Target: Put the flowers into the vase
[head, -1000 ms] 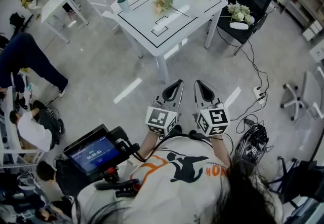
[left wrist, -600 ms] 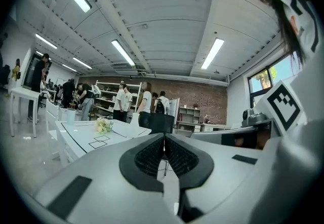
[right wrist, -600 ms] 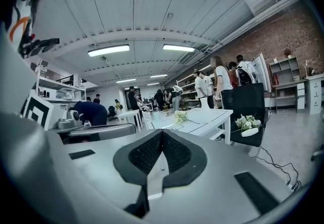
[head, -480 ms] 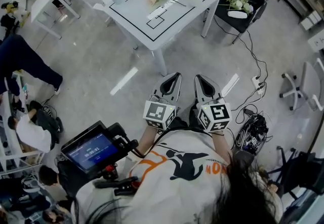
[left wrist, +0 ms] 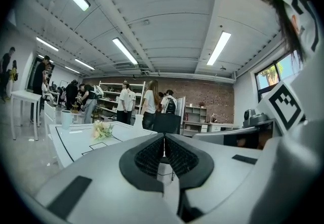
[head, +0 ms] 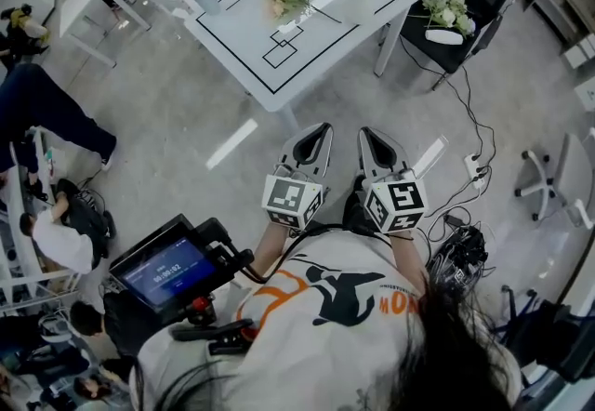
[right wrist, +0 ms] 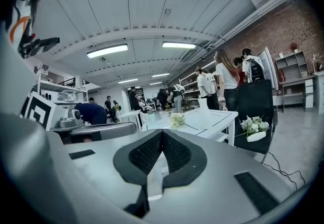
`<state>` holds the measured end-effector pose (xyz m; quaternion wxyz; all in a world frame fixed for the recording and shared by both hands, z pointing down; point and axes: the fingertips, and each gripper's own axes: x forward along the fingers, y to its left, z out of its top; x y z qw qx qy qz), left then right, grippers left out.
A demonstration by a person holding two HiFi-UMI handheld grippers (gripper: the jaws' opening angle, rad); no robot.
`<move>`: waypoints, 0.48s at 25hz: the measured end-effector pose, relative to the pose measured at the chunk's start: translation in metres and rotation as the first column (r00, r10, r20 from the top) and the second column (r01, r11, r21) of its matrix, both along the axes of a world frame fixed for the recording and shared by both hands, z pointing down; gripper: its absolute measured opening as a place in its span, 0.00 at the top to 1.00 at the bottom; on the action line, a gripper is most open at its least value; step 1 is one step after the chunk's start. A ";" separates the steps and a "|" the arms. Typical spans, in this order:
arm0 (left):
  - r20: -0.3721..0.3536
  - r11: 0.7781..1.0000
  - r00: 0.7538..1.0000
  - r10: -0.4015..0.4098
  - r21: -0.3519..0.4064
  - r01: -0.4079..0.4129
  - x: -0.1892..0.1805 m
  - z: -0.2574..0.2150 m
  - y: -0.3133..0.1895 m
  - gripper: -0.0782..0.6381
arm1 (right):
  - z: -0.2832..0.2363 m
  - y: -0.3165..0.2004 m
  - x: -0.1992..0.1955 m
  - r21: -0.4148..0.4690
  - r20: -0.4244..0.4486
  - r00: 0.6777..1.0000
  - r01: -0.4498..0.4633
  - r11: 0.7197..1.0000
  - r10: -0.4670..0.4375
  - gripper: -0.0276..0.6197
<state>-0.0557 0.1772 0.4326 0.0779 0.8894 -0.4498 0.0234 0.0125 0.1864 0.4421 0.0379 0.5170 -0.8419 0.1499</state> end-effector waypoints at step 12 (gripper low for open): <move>0.000 0.996 0.996 -0.087 0.000 0.087 0.057 -0.013 -0.088 0.87 | -0.013 -0.094 0.060 -0.007 0.028 0.996 0.084 0.996 -0.084 0.94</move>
